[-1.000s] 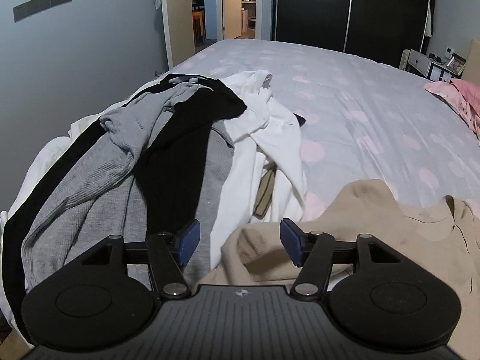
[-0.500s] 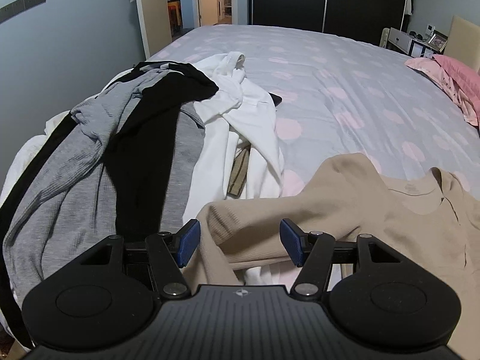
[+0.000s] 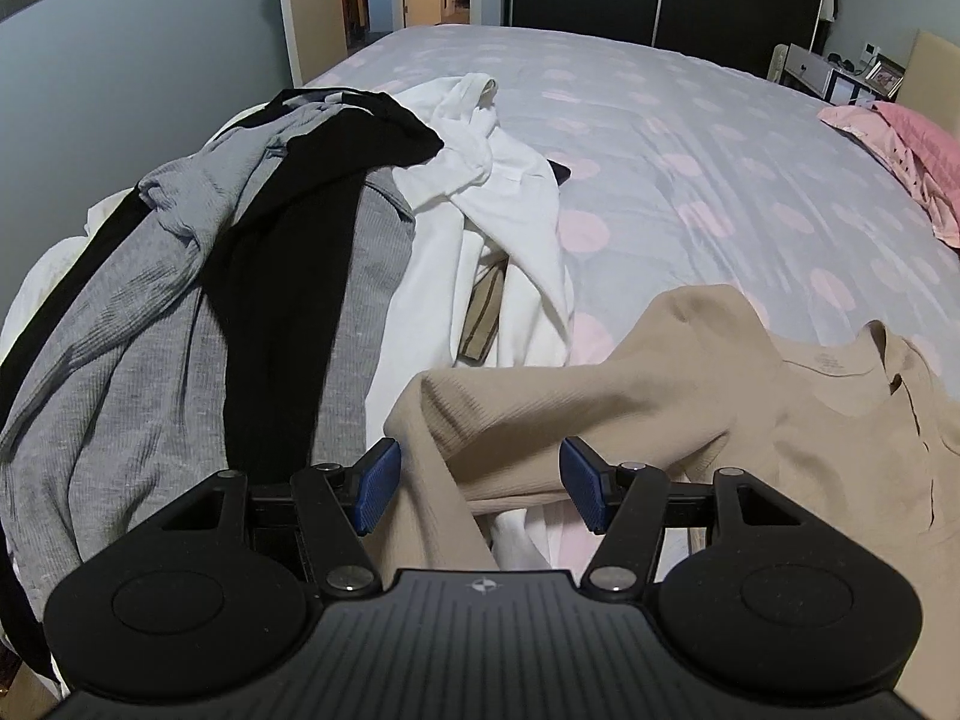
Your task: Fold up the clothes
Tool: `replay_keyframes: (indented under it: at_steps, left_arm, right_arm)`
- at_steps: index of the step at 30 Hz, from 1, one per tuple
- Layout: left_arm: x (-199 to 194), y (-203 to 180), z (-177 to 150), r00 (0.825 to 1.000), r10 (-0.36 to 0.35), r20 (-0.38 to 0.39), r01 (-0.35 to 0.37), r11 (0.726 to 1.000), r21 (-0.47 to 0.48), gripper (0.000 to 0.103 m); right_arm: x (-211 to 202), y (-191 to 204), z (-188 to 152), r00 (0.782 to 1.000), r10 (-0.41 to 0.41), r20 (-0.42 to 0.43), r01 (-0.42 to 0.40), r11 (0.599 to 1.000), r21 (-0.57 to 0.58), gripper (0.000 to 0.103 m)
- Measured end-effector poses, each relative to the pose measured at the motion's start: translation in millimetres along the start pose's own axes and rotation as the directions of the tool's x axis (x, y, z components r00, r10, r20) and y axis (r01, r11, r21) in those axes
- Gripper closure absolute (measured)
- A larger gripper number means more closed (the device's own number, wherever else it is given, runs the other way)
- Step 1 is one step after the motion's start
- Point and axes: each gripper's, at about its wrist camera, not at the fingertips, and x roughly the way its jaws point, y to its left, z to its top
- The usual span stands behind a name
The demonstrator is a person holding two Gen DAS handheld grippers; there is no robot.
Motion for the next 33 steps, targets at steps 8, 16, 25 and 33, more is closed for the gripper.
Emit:
replay_keyframes:
  at_steps: [8,16,25,33]
  left_arm:
    - [4.2,-14.6,-0.4,1.000,0.013,-0.006,-0.013,0.998,0.061,0.046]
    - [5.4,-19.6,0.8,1.000,0.020,-0.006,-0.019,0.998,0.058,0.046]
    - [8.6,-25.2,1.3,0.999,0.033,-0.013,-0.032,0.998,0.057,0.046]
    - [12.1,-22.5,0.6,0.999,0.033,-0.029,-0.032,0.999,0.033,0.046]
  right_arm:
    - [-34.6,-32.5,-8.8,0.983,0.111,0.146,-0.137,0.973,0.186,0.065]
    - [-28.5,-87.0,-34.7,0.994,0.015,0.109,-0.065,0.881,0.468,0.065]
    - [-23.1,-91.8,-42.5,0.989,0.099,0.110,-0.141,0.860,0.491,0.082]
    - [-59.6,-107.1,-21.1,0.982,0.052,0.179,-0.141,0.833,0.534,0.097]
